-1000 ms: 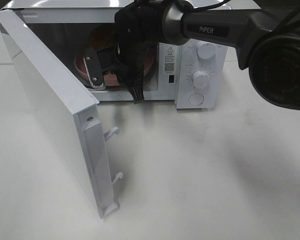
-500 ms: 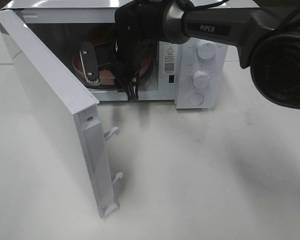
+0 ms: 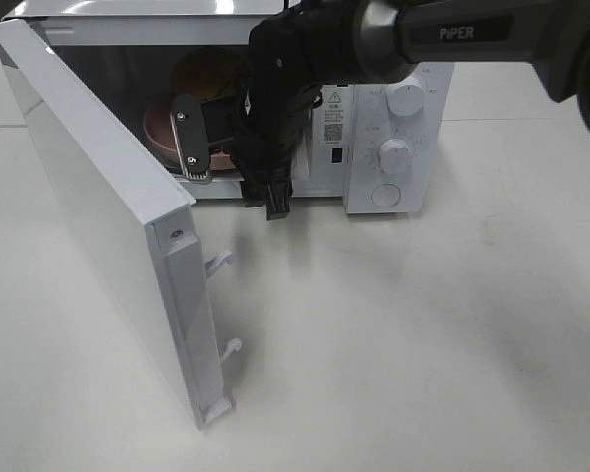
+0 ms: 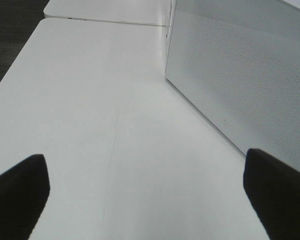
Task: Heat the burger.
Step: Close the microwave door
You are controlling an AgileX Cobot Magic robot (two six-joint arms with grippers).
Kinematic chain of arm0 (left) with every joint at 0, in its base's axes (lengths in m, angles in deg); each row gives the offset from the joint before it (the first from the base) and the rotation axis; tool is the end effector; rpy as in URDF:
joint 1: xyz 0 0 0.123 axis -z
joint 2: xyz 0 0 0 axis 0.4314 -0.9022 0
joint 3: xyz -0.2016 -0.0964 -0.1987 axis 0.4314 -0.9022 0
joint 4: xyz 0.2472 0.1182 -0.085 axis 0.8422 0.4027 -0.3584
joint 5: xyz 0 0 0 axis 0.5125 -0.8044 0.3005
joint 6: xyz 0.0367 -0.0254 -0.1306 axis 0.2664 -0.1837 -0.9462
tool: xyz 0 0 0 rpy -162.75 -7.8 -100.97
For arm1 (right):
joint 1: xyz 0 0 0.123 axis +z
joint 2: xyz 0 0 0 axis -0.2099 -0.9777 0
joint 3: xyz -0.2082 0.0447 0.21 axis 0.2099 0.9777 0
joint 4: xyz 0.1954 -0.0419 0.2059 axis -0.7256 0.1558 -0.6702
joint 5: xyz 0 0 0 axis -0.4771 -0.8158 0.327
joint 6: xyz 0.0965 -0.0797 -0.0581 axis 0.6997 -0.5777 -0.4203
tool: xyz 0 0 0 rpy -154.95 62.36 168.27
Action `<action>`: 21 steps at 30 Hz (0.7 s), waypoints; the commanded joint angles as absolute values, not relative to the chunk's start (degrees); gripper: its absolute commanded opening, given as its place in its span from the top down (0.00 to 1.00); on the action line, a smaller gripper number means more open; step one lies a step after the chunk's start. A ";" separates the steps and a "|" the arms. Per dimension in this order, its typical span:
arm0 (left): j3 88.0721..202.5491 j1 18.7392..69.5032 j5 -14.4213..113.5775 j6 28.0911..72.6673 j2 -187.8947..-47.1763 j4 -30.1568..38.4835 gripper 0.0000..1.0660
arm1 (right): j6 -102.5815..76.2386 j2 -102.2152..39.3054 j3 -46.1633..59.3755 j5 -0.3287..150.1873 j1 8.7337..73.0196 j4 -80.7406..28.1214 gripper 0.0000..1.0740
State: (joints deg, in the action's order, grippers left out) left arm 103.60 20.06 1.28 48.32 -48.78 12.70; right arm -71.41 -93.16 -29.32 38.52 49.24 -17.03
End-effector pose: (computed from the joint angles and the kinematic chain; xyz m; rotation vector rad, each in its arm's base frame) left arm 0.0557 -0.0073 0.2760 -0.0627 2.0123 -0.0462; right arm 0.4649 0.3370 0.1235 -2.0371 1.5357 -0.3399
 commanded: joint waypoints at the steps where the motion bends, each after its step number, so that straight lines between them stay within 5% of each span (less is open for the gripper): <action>1: 103.54 20.00 1.45 48.26 -47.52 12.30 0.08 | -71.07 -89.78 -24.16 40.64 49.13 -18.40 0.32; 21: 103.54 20.00 1.45 48.26 -47.52 12.30 0.08 | -68.83 -76.20 -9.09 42.59 47.75 -18.29 0.32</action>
State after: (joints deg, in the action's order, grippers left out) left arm 103.60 20.06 1.28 48.32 -48.78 12.70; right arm -69.75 -77.18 -9.49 42.24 47.87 -18.35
